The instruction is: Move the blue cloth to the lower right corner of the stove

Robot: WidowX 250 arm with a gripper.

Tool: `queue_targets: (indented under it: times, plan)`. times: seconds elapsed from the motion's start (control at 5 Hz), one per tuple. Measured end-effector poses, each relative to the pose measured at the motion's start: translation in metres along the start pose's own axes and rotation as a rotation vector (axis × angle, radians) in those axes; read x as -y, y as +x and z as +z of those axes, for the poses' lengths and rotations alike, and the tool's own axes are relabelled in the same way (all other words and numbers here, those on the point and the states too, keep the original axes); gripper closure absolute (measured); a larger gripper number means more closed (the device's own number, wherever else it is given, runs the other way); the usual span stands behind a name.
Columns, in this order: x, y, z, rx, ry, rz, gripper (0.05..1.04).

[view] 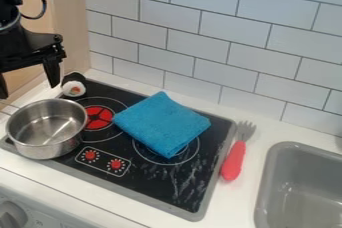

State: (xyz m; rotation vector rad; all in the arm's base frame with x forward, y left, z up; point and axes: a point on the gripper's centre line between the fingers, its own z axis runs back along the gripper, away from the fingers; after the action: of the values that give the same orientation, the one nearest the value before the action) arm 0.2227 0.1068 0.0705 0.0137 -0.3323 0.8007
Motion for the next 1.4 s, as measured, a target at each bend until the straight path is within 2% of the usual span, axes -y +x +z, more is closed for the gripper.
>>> queue_targets:
  times: [0.2,0.4,0.8,1.2,1.4]
  plan:
    - [-0.005,-0.014,-0.007,-0.044,0.018,-0.001,0.085]
    - [0.005,-0.024,-0.007,-0.074,0.035,-0.071,0.085]
    - [0.042,-0.018,0.003,-0.042,-0.038,-0.166,0.085]
    - [0.085,-0.011,-0.023,-0.103,-0.078,-0.249,0.085]
    - [0.107,-0.014,-0.037,-0.137,-0.082,-0.300,0.085]
